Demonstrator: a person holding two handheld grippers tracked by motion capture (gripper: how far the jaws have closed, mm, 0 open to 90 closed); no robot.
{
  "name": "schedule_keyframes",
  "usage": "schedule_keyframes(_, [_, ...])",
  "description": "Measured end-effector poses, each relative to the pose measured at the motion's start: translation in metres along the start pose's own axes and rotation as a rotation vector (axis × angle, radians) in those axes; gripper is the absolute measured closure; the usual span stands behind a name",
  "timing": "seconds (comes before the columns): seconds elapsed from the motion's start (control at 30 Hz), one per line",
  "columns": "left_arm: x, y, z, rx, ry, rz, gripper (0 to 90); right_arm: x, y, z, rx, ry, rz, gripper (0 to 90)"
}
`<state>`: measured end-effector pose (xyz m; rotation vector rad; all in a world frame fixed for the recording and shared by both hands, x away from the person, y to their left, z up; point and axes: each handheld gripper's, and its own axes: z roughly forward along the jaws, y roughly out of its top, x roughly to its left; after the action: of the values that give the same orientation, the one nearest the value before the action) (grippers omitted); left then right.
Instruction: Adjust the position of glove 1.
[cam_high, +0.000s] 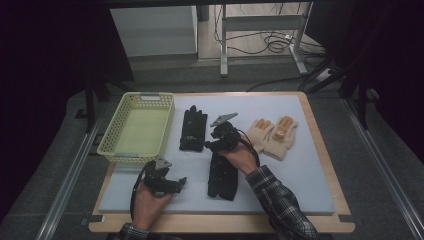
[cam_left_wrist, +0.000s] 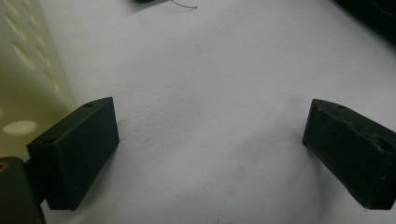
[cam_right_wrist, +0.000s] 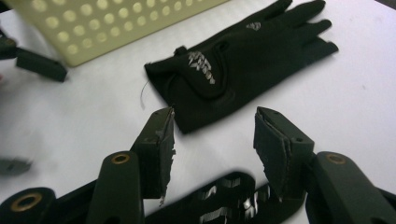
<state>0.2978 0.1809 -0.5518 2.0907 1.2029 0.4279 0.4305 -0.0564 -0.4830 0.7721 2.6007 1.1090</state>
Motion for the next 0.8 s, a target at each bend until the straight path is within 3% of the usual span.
schedule_keyframes(0.27, [0.000,0.000,0.000,-0.002,-0.002,-0.006,3.5,-0.014,0.023,0.035,0.023,-0.011,0.003,59.1])
schedule_keyframes(0.43, [0.000,0.000,0.000,-0.001,-0.002,-0.006,3.4,-0.020,0.033,0.057,0.039,-0.026,-0.006,59.5])
schedule_keyframes(0.63, [0.000,0.000,0.000,-0.004,-0.002,-0.006,3.5,-0.028,0.042,0.077,0.051,-0.045,-0.004,47.2])
schedule_keyframes(0.8, [0.000,0.000,0.000,-0.004,-0.002,-0.006,3.4,-0.032,0.047,0.093,0.061,-0.012,0.002,35.5])
